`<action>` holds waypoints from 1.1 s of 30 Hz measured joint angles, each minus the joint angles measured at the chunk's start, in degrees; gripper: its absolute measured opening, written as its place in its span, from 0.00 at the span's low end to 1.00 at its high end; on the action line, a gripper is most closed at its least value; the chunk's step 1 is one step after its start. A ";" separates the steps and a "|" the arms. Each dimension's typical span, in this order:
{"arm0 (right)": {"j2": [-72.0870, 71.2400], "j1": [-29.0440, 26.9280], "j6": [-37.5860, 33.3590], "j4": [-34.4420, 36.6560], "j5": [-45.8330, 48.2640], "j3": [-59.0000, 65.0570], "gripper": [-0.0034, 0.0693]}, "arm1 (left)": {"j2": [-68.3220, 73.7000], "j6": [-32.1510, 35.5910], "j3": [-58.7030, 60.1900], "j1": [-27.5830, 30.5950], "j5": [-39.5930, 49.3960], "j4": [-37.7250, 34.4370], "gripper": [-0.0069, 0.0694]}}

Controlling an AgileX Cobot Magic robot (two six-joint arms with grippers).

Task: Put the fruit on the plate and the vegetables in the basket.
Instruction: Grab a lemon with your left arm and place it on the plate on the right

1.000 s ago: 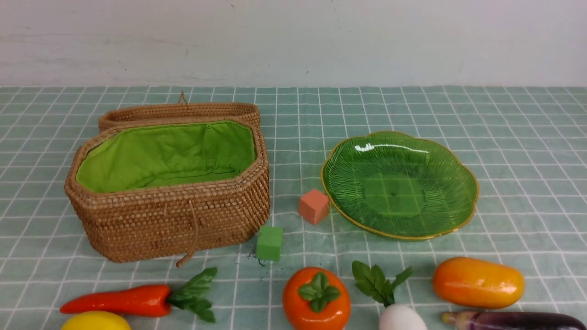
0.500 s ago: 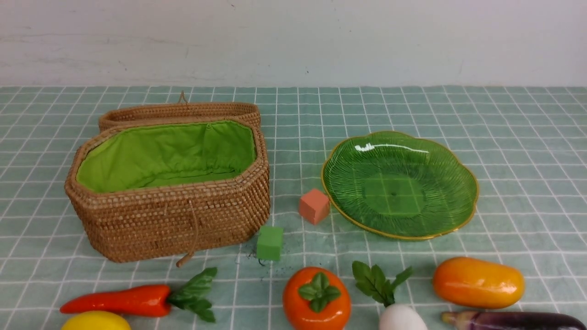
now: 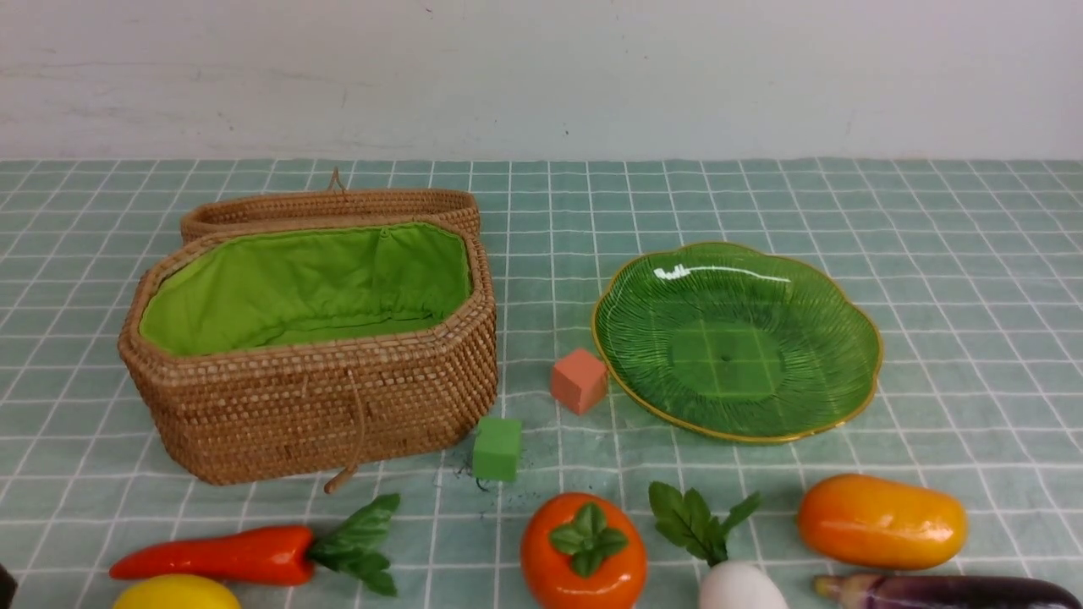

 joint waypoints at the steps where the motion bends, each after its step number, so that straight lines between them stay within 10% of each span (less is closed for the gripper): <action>1: 0.00 0.00 0.00 0.00 0.00 0.00 0.38 | 0.00 -0.37 0.00 0.00 -1.70 -0.17 0.40; 6: 0.00 0.00 0.00 0.00 0.00 0.00 0.38 | 0.00 -2.97 -0.16 0.00 -16.56 -1.73 0.40; 11: 0.00 0.00 0.00 0.00 0.00 0.00 0.38 | 0.00 -4.59 -6.90 0.00 -12.34 -2.47 0.40; 21: 0.00 0.00 0.00 0.00 0.00 0.00 0.38 | 13.50 -8.44 -37.74 0.00 19.76 -4.40 0.40; 33: 0.00 0.00 0.00 0.00 0.00 0.00 0.38 | 35.33 -10.72 -40.66 0.00 41.03 -4.09 0.40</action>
